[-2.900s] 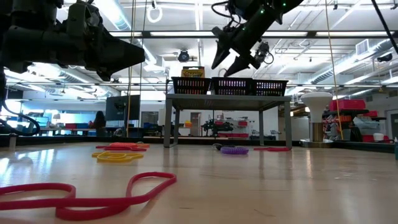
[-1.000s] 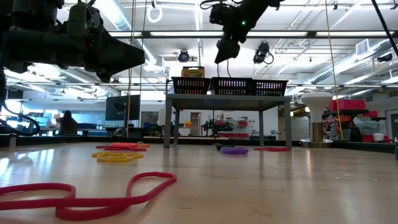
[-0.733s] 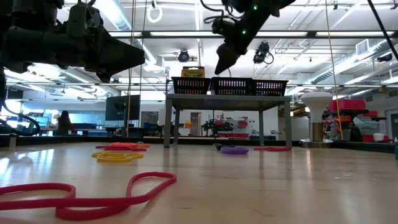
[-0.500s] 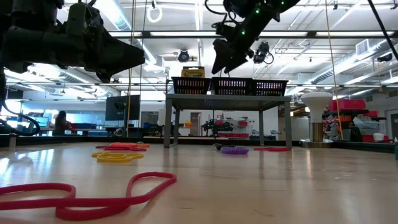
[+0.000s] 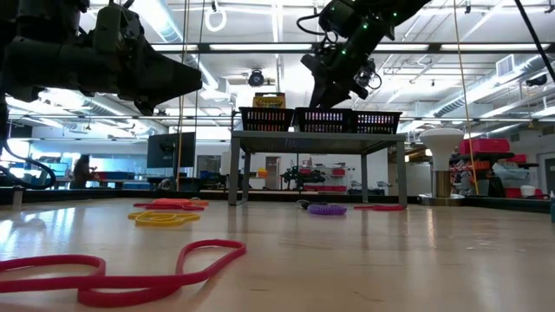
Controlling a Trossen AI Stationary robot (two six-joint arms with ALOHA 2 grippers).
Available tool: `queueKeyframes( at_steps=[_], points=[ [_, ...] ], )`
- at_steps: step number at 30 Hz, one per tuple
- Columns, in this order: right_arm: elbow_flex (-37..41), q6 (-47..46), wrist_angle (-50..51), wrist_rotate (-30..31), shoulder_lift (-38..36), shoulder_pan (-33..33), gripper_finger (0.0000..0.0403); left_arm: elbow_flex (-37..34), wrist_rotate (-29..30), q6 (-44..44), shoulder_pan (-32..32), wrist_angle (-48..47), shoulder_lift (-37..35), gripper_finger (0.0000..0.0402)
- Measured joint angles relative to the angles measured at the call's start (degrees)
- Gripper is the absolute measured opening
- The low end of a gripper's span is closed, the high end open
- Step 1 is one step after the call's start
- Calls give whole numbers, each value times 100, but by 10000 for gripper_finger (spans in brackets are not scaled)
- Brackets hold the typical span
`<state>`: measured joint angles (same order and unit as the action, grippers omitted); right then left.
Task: Sort rubber bands into baskets
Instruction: Put the red rubber band into the middle black basket on the shelf
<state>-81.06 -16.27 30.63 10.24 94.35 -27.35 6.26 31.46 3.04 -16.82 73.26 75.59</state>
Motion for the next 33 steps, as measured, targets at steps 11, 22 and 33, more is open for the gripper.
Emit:
queueKeyframes(
  at_steps=[11,22,33],
  points=[
    [0,1599,-33,1868,0,519,50,0,4,14,0,-8,0,134],
    [-9,4184,-42,3840,20,1223,225,0,27,19,7,-8,0,134],
    [-9,5784,-1375,4902,24,1690,336,0,28,19,4,-8,0,134]
  ],
)
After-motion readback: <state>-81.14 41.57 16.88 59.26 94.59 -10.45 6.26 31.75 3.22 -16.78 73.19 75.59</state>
